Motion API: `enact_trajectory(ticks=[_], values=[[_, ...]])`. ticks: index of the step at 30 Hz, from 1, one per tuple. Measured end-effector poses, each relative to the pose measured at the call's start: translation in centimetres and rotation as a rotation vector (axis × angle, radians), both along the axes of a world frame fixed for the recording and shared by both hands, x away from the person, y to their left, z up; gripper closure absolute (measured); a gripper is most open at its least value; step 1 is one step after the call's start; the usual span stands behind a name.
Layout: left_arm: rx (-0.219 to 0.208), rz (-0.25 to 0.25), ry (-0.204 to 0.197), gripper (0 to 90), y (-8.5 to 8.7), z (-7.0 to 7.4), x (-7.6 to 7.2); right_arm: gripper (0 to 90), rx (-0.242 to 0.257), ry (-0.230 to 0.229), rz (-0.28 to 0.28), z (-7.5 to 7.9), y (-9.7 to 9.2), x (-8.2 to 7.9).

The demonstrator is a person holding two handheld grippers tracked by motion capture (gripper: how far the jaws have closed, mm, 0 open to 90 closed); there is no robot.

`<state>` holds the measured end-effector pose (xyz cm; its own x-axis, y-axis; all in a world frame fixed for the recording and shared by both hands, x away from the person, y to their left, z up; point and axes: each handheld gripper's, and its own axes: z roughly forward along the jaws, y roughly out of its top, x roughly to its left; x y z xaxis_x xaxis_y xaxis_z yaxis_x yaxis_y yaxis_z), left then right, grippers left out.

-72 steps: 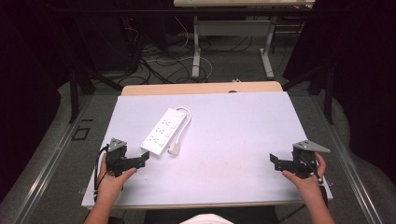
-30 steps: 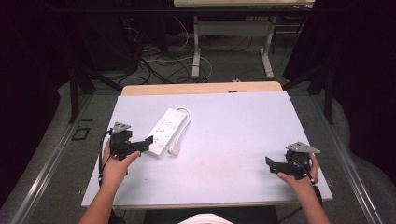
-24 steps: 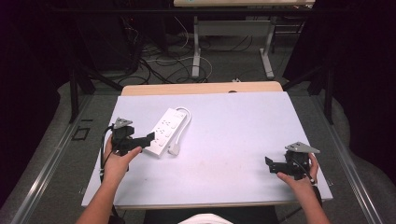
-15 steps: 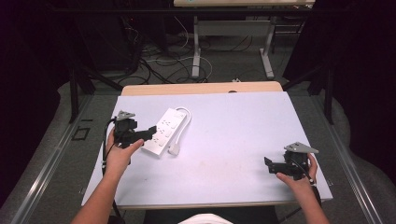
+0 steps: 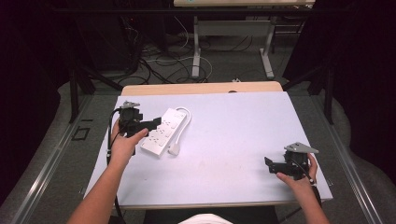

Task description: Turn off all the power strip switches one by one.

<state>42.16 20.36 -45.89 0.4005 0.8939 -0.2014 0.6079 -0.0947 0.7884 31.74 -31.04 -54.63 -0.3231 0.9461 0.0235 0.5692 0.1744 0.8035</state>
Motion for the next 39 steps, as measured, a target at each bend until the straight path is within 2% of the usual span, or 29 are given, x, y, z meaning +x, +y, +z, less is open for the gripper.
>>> enact_trajectory(ticks=[12,18,21,24,33,39], values=[[0.001,-0.011,-0.003,17.6,-1.2,0.5,1.9,3.4,-0.006,-0.009,-0.005,-0.2,0.0,0.1],[0.034,-0.035,0.016,18.6,-2.3,0.8,2.8,3.5,-0.003,0.001,0.002,-0.2,0.0,0.1],[0.043,-0.041,0.012,18.9,-2.8,1.0,3.2,3.6,-0.004,-0.001,0.003,-0.1,0.0,0.1],[0.085,-0.048,0.009,22.9,-3.2,1.1,3.8,3.7,-0.009,0.002,0.006,-0.2,0.0,0.2],[0.075,-0.05,0.03,27.8,-4.4,1.2,5.6,3.9,-0.01,0.007,0.006,-0.2,0.0,0.2],[0.09,-0.042,0.039,31.6,-4.9,1.4,6.6,3.9,-0.014,0.006,0.006,-0.2,-0.1,0.2]])
